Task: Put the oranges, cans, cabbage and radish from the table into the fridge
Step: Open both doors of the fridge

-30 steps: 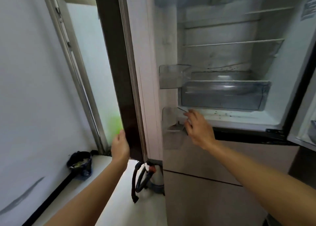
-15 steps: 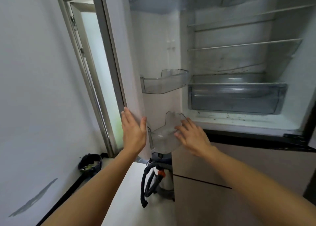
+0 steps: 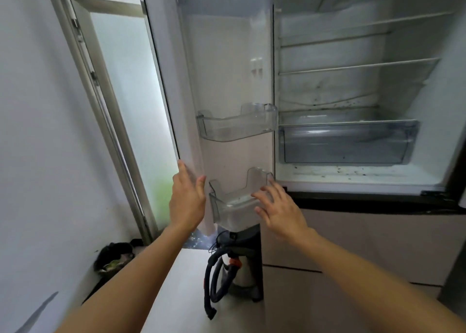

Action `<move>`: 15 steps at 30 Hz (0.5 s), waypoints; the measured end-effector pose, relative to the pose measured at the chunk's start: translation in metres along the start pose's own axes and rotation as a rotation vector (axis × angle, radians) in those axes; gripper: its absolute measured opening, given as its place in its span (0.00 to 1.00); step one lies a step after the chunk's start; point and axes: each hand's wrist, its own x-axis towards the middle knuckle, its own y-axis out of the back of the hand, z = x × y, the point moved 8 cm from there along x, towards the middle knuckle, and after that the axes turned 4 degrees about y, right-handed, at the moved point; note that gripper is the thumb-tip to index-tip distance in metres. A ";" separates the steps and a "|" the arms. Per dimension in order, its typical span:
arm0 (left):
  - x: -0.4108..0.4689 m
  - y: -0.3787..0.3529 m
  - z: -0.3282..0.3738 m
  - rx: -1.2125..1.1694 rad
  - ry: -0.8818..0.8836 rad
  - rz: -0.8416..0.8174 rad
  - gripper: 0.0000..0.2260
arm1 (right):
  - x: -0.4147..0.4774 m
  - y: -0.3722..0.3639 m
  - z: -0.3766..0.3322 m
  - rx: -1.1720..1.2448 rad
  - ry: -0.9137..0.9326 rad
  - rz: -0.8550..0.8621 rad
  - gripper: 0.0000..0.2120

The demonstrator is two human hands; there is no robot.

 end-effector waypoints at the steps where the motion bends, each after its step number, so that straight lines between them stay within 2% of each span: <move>1: -0.002 0.004 0.003 0.021 -0.031 0.040 0.30 | 0.000 0.002 0.000 -0.008 0.010 0.008 0.24; 5: -0.014 0.036 0.044 0.082 -0.326 0.341 0.27 | -0.006 0.012 0.012 0.000 0.020 0.065 0.26; 7: -0.025 0.043 0.079 0.025 -0.520 0.403 0.24 | -0.010 0.022 0.034 0.006 -0.022 0.112 0.27; 11: -0.040 0.011 0.153 -0.078 -0.753 0.317 0.12 | -0.011 0.043 0.108 -0.023 -0.171 0.125 0.25; 15: -0.042 -0.064 0.213 -0.042 -0.857 0.126 0.07 | -0.011 0.069 0.194 -0.091 -0.275 0.138 0.20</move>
